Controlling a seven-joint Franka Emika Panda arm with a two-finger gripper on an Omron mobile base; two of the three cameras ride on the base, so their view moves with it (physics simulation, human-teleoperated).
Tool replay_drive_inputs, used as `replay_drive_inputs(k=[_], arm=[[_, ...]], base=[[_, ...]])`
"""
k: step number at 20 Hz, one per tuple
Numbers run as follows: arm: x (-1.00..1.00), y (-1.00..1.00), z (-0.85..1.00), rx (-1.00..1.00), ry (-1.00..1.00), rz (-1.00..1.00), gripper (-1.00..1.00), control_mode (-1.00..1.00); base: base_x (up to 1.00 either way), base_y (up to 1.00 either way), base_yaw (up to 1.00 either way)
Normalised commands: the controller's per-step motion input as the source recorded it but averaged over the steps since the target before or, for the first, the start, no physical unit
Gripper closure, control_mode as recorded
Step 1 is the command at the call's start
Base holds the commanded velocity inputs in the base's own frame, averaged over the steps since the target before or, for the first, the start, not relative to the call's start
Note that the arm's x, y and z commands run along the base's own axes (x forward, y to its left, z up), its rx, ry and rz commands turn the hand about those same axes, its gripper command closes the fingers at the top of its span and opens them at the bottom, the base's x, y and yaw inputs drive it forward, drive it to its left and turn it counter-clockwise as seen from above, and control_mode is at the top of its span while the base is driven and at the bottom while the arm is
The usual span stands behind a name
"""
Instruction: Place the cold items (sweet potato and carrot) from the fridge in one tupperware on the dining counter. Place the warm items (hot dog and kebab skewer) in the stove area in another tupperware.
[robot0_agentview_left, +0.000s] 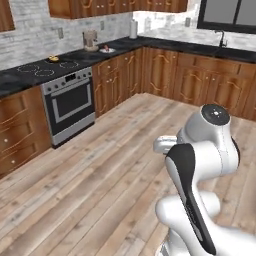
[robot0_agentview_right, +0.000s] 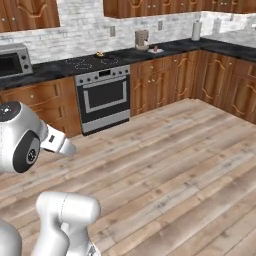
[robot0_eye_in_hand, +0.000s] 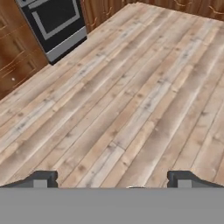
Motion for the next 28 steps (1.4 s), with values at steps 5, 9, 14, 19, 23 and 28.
replay_drive_inputs(k=[5, 9, 14, 19, 23, 28], arm=[[0.0, 0.0, 0.0, 0.0, 0.0, 0.0, -1.0, 1.0], [0.0, 0.0, 0.0, 0.0, 0.0, 0.0, -1.0, 1.0], [0.0, 0.0, 0.0, 0.0, 0.0, 0.0, -1.0, 1.0], [0.0, 0.0, 0.0, 0.0, 0.0, 0.0, -1.0, 1.0], [0.0, 0.0, 0.0, 0.0, 0.0, 0.0, -1.0, 1.0], [0.0, 0.0, 0.0, 0.0, 0.0, 0.0, -1.0, 1.0]], base=[[1.0, 0.0, 0.0], [1.0, 0.0, 0.0], [1.0, -0.06, 0.0], [1.0, -0.2, 0.04], [1.0, -0.18, 0.05], [1.0, -0.09, 0.02]])
